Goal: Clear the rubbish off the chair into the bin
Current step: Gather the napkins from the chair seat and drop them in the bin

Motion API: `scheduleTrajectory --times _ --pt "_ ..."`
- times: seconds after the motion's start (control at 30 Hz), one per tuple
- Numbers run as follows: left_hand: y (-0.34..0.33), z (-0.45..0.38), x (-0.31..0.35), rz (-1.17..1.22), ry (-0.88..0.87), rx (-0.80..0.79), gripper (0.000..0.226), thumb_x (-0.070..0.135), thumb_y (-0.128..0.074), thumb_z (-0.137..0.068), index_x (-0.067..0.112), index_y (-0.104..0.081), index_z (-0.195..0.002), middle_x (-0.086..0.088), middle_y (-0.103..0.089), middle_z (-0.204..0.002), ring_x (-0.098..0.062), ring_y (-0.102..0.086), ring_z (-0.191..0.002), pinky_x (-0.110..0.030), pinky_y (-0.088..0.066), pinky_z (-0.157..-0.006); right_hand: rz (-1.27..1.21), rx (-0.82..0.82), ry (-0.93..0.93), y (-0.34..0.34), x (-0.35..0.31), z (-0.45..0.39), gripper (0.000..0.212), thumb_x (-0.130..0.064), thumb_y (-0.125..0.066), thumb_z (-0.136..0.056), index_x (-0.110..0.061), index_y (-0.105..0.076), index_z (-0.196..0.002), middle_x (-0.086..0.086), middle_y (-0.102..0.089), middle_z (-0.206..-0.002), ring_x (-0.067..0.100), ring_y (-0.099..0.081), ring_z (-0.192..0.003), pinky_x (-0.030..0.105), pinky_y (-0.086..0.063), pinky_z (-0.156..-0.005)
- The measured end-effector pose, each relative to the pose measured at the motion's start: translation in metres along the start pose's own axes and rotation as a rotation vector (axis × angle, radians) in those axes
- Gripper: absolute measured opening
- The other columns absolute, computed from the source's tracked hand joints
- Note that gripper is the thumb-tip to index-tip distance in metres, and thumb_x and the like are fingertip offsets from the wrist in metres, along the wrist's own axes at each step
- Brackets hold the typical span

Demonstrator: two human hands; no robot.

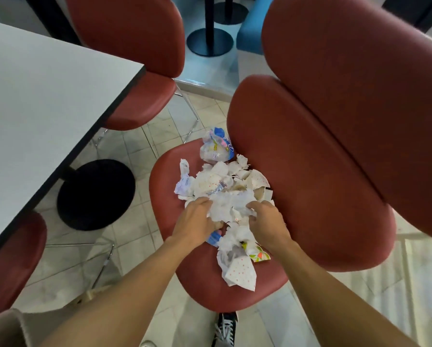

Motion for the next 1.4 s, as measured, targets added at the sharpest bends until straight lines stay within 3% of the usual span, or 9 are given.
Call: scheduleTrajectory --times 0.1,0.23,0.37,0.5,0.67,0.93,1.1,1.3,1.4 --pt "0.020 0.039 -0.023 0.001 0.013 0.079 0.046 0.007 -0.055 -0.087 0.008 -0.052 -0.133 -0.003 -0.048 -0.140 -0.023 -0.045 -0.127 -0.027 -0.034 -0.105 -0.008 0.004 0.022 -0.005 -0.029 0.027 0.042 -0.002 -0.049 -0.089 -0.013 -0.056 -0.129 0.013 -0.054 -0.122 0.031 -0.054 -0.113 0.034 -0.043 -0.090" --pt "0.044 0.097 -0.058 0.049 0.031 0.164 0.033 0.004 -0.054 -0.084 0.007 -0.063 -0.115 -0.001 -0.058 -0.120 -0.021 -0.055 -0.110 -0.027 -0.042 -0.089 0.008 -0.040 0.065 -0.025 -0.070 0.062 0.042 -0.003 -0.051 -0.089 -0.013 -0.056 -0.130 0.014 -0.056 -0.119 0.030 -0.054 -0.113 0.030 -0.042 -0.089" --pt "0.062 0.164 -0.106 0.067 0.093 0.232 0.033 0.007 -0.054 -0.085 0.011 -0.063 -0.116 0.000 -0.057 -0.124 -0.020 -0.055 -0.111 -0.021 -0.039 -0.088 0.034 -0.077 0.162 -0.054 -0.124 0.100 0.038 -0.004 -0.052 -0.088 -0.011 -0.060 -0.125 0.015 -0.058 -0.118 0.031 -0.055 -0.111 0.031 -0.042 -0.091" --pt "0.076 0.234 -0.163 0.077 0.286 0.279 0.039 0.009 -0.051 -0.091 0.007 -0.055 -0.129 -0.004 -0.049 -0.140 -0.023 -0.047 -0.125 -0.028 -0.038 -0.099 0.026 -0.130 0.248 -0.101 -0.179 0.140 0.028 -0.009 -0.053 -0.091 -0.008 -0.063 -0.117 0.007 -0.062 -0.112 0.023 -0.056 -0.105 0.025 -0.039 -0.081" --pt "0.079 0.321 -0.248 0.121 0.480 0.326 0.044 0.010 -0.055 -0.090 0.008 -0.051 -0.134 -0.004 -0.045 -0.144 -0.020 -0.044 -0.129 -0.027 -0.033 -0.107 0.110 -0.230 0.394 -0.178 -0.248 0.173 0.033 -0.003 -0.051 -0.081 -0.012 -0.068 -0.108 0.014 -0.067 -0.103 0.033 -0.063 -0.092 0.036 -0.050 -0.077" --pt "0.090 0.434 -0.341 0.177 0.702 0.433 0.043 0.013 -0.057 -0.088 0.009 -0.054 -0.131 -0.004 -0.050 -0.139 -0.022 -0.047 -0.126 -0.031 -0.037 -0.105 0.212 -0.361 0.563 -0.279 -0.340 0.229 0.037 -0.010 -0.049 -0.088 -0.018 -0.063 -0.122 0.013 -0.064 -0.112 0.031 -0.061 -0.098 0.028 -0.042 -0.073" --pt "0.090 0.484 -0.383 0.214 0.803 0.489 0.045 0.010 -0.058 -0.087 0.006 -0.054 -0.131 -0.004 -0.050 -0.138 -0.023 -0.049 -0.123 -0.029 -0.039 -0.100 0.205 -0.433 0.589 -0.322 -0.376 0.253 0.039 -0.007 -0.047 -0.090 -0.017 -0.061 -0.125 0.010 -0.059 -0.117 0.028 -0.058 -0.104 0.025 -0.040 -0.076" --pt "0.081 0.505 -0.416 0.258 0.890 0.471 0.052 0.015 -0.059 -0.087 0.008 -0.048 -0.137 -0.007 -0.045 -0.144 -0.024 -0.042 -0.131 -0.034 -0.036 -0.108 0.199 -0.512 0.579 -0.362 -0.402 0.270 0.038 -0.013 -0.052 -0.091 -0.018 -0.059 -0.127 0.011 -0.058 -0.122 0.027 -0.057 -0.105 0.024 -0.038 -0.074" --pt "0.079 0.501 -0.421 0.294 0.892 0.464 0.052 0.014 -0.060 -0.085 0.009 -0.049 -0.136 -0.007 -0.043 -0.145 -0.026 -0.044 -0.129 -0.033 -0.039 -0.104 0.224 -0.543 0.572 -0.374 -0.409 0.273 0.047 -0.024 -0.055 -0.091 -0.024 -0.049 -0.137 0.007 -0.052 -0.133 0.025 -0.053 -0.116 0.027 -0.042 -0.086"
Point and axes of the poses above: each hand's wrist, its own z-axis away from the middle knuckle, its own y-axis out of the back of the hand, x = y × z, the point moved 7 cm from there along -z, towards the middle knuckle
